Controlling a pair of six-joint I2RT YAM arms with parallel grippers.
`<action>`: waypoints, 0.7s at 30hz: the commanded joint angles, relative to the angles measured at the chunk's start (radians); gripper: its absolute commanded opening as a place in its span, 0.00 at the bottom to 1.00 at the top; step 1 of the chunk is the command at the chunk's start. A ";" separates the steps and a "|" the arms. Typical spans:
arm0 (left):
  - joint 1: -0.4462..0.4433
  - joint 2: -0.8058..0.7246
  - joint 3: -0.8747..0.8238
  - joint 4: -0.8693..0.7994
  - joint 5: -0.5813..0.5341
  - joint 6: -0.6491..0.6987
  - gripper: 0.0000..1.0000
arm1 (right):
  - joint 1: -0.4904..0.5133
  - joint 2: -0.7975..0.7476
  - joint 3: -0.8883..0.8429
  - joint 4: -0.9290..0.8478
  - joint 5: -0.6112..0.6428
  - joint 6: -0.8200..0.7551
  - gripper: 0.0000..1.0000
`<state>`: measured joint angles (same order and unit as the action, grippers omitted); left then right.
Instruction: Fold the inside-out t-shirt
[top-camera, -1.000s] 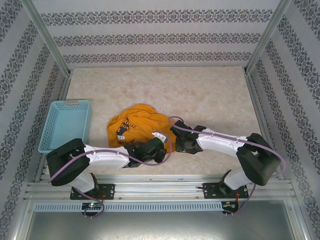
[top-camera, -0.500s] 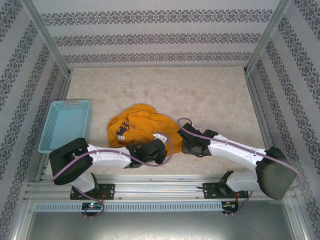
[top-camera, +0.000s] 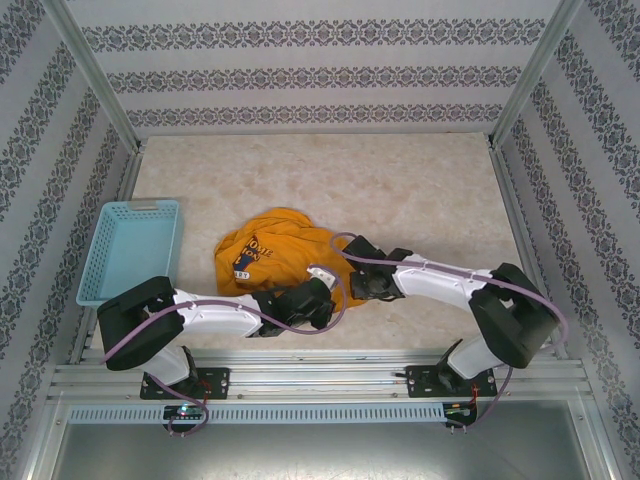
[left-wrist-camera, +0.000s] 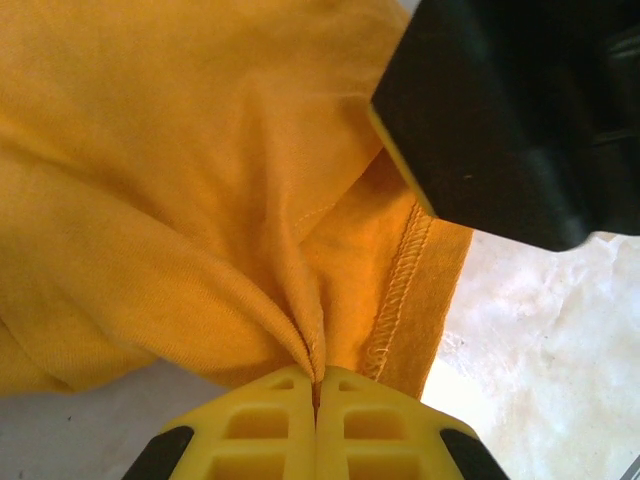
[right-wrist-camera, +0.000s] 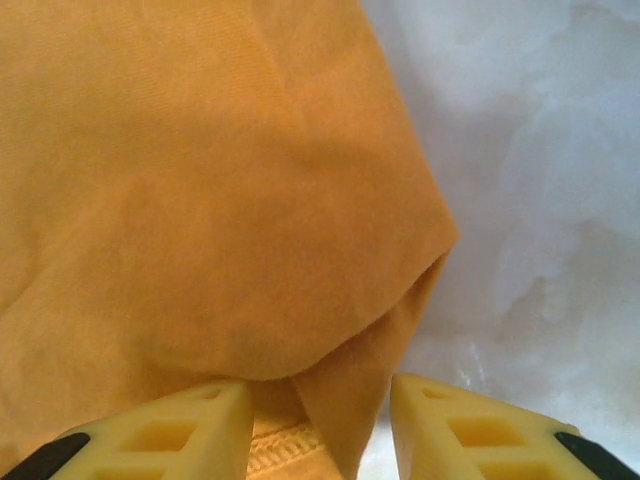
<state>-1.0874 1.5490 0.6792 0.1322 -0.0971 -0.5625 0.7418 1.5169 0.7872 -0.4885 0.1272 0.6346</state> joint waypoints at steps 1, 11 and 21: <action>-0.014 -0.023 0.001 0.058 -0.006 -0.009 0.04 | -0.005 0.051 0.042 -0.057 0.113 -0.001 0.39; -0.014 -0.005 0.022 0.038 0.007 -0.001 0.04 | -0.141 -0.117 -0.081 -0.030 0.130 0.083 0.07; -0.014 0.043 0.050 0.061 0.096 0.025 0.19 | -0.324 -0.221 -0.212 0.067 -0.067 0.126 0.12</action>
<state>-1.0874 1.5723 0.7094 0.1814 -0.0376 -0.5583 0.4660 1.3220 0.6189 -0.4603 0.1291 0.7280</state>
